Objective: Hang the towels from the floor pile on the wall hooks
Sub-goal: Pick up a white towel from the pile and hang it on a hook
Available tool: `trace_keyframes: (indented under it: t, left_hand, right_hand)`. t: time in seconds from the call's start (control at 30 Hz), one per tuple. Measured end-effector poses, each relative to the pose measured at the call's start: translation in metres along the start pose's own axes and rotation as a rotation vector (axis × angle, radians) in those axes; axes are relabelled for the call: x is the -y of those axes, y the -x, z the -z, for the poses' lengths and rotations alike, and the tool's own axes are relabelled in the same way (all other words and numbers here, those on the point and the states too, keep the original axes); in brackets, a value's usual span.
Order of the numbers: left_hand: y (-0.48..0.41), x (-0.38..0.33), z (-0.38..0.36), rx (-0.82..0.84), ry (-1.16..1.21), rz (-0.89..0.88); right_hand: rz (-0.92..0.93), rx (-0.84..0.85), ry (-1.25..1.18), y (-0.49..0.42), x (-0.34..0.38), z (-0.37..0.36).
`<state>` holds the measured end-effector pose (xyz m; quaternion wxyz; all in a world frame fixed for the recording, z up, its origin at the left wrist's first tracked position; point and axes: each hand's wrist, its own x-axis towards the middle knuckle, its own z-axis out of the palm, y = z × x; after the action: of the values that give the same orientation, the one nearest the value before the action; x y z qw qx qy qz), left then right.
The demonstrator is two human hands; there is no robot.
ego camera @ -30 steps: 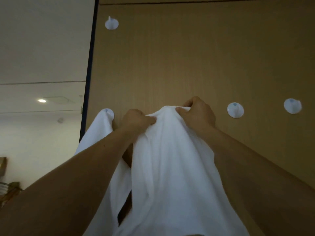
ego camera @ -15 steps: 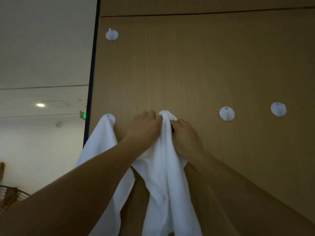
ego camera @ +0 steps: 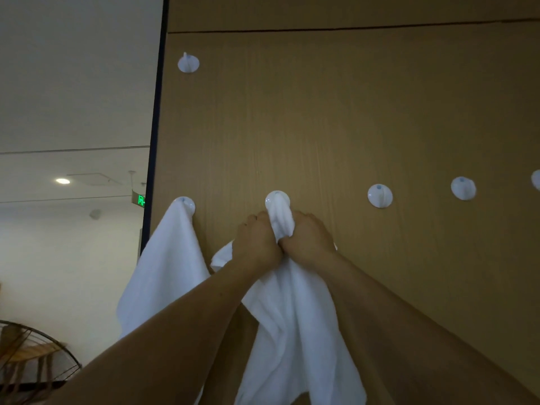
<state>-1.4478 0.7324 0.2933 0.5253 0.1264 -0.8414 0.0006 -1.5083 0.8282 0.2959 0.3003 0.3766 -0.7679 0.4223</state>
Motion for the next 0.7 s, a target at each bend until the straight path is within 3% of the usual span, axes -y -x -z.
trace_keyframes:
  t: [0.13, 0.23, 0.3, 0.43, 0.6, 0.7]
  left_hand:
    - [0.014, -0.001, 0.010, 0.159, 0.509, 0.137]
    - [0.041, 0.008, 0.002, 0.298, 0.794, 0.174]
    - [0.059, 0.017, -0.011, 0.335, 0.974, 0.246]
    - [0.087, 0.026, -0.032, 0.322, 0.904, 0.314]
    - [0.117, 0.028, -0.046, 0.230, 1.095, 0.300]
    - [0.136, 0.032, -0.055, 0.324, 1.175, 0.380]
  right_hand:
    - [-0.016, 0.133, -0.548, 0.015, -0.019, 0.007]
    - [-0.025, 0.238, -0.748, 0.030, -0.034, 0.001]
    - [-0.043, 0.204, -0.754, 0.042, -0.046, -0.009]
    - [-0.078, 0.113, -0.671, 0.071, -0.066, -0.029]
    - [-0.176, 0.046, -0.563, 0.104, -0.066, -0.050]
    - [-0.203, 0.046, -0.533, 0.125, -0.066, -0.053]
